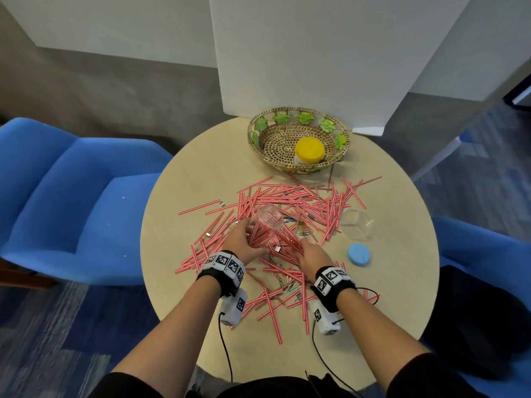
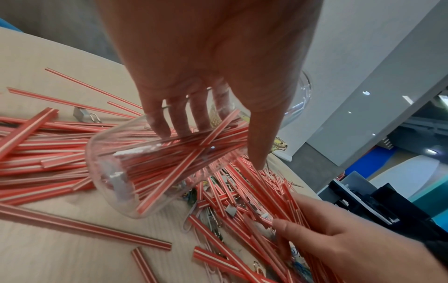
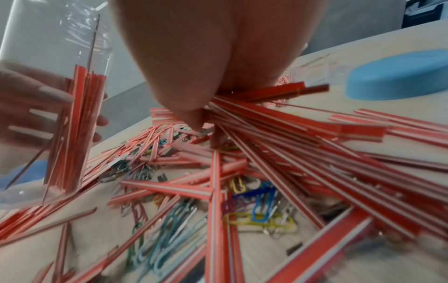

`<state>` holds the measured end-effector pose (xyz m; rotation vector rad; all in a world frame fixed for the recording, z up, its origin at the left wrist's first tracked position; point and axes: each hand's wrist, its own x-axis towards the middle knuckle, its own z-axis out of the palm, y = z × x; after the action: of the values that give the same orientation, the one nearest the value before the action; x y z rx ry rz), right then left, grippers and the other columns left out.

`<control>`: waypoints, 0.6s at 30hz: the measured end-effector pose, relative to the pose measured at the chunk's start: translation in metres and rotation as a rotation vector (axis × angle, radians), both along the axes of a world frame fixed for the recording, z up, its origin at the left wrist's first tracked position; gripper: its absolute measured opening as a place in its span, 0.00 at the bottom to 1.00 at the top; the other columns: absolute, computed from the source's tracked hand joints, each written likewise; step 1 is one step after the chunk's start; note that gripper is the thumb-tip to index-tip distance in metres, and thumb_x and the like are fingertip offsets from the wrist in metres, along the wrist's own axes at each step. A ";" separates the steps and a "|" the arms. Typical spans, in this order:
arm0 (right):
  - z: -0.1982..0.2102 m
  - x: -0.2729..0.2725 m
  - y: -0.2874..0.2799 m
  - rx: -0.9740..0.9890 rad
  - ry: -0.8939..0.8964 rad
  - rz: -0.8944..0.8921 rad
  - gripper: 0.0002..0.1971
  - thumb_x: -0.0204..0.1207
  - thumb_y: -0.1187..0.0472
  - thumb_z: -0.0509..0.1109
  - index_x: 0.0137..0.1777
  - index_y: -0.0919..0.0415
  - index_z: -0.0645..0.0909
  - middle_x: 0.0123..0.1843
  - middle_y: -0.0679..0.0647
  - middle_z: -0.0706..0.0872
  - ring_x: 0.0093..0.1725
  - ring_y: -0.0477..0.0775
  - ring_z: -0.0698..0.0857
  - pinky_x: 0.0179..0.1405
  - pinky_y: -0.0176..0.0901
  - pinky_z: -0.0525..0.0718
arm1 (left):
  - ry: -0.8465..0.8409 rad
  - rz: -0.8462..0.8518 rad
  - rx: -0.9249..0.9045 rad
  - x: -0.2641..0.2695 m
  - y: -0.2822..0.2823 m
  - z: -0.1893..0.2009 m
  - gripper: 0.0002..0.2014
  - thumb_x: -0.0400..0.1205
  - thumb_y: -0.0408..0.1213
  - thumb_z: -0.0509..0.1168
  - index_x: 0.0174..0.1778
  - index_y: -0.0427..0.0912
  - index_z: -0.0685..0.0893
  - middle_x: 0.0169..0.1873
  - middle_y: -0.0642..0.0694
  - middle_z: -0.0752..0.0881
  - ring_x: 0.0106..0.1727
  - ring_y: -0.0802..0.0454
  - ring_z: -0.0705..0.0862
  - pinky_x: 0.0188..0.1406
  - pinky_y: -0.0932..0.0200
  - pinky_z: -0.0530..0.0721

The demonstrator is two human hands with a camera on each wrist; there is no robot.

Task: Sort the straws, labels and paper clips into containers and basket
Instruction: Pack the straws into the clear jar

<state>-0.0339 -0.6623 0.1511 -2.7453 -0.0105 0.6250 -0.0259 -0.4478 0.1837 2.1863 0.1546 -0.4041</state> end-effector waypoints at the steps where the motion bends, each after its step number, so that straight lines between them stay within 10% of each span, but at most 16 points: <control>1: 0.000 0.001 -0.001 0.014 -0.008 0.001 0.14 0.87 0.55 0.60 0.68 0.60 0.72 0.44 0.56 0.84 0.42 0.58 0.85 0.40 0.49 0.83 | 0.001 0.001 -0.001 -0.001 0.000 0.001 0.39 0.68 0.41 0.84 0.73 0.42 0.73 0.54 0.49 0.81 0.51 0.51 0.83 0.46 0.64 0.78; 8: 0.024 0.017 -0.009 0.308 -0.059 -0.114 0.19 0.89 0.49 0.55 0.68 0.62 0.72 0.35 0.47 0.80 0.30 0.45 0.80 0.28 0.37 0.75 | 0.002 0.005 -0.017 0.000 0.001 0.004 0.39 0.67 0.42 0.85 0.72 0.44 0.74 0.55 0.48 0.82 0.54 0.48 0.86 0.52 0.57 0.84; 13: 0.046 0.031 -0.010 0.697 -0.008 -0.335 0.18 0.89 0.51 0.56 0.68 0.65 0.72 0.45 0.59 0.86 0.36 0.55 0.88 0.40 0.52 0.90 | -0.008 -0.002 -0.028 -0.003 -0.004 0.010 0.37 0.68 0.41 0.84 0.71 0.43 0.75 0.53 0.50 0.81 0.50 0.51 0.84 0.46 0.65 0.81; 18: 0.057 0.038 -0.013 0.890 -0.031 -0.507 0.23 0.89 0.49 0.55 0.50 0.67 0.84 0.49 0.59 0.91 0.54 0.57 0.88 0.62 0.50 0.80 | -0.007 -0.009 -0.031 -0.007 -0.007 0.012 0.38 0.67 0.42 0.85 0.71 0.44 0.75 0.54 0.50 0.82 0.53 0.48 0.87 0.52 0.55 0.88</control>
<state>0.0038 -0.6748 0.2082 -1.7907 0.3109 0.3145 -0.0331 -0.4548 0.1958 2.1587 0.1345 -0.4011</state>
